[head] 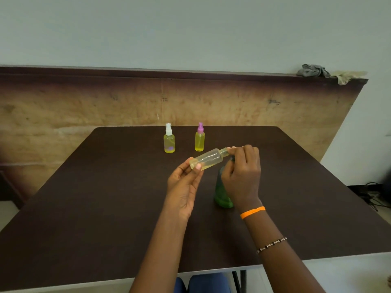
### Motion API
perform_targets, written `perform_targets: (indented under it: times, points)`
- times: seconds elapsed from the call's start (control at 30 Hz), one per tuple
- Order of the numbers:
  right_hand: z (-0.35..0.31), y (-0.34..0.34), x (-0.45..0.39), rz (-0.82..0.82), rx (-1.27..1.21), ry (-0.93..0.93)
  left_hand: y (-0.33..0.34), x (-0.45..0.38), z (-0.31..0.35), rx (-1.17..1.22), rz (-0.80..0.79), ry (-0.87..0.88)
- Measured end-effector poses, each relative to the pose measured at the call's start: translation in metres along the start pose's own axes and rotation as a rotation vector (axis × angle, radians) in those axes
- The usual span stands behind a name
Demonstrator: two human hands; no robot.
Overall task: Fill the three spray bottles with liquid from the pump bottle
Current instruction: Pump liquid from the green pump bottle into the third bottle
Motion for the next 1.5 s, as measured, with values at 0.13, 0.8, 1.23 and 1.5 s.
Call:
perform_targets:
  times: [0.13,0.8,1.23,1.5]
  points:
    - [-0.003,-0.009,-0.015,-0.033,-0.022,-0.012,0.002,0.001,0.0,-0.003,-0.01,0.008]
    - [0.002,0.003,0.002,0.055,-0.028,0.032,-0.003,-0.002,-0.004,0.0,0.022,-0.029]
    - [0.001,0.001,-0.009,0.022,-0.036,0.017,-0.003,-0.002,-0.004,0.025,0.029,-0.053]
    - [0.002,0.001,-0.002,0.045,-0.034,0.007,-0.005,-0.003,-0.003,0.016,0.028,-0.064]
Point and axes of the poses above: each hand's wrist, its own x-axis away from the middle knuckle, its own y-axis out of the palm, z = x × y, the point moved 3 cm from there along -x, towards the middle knuckle, and after that the axes turned 9 degrees about x, right-handed, at the moved point
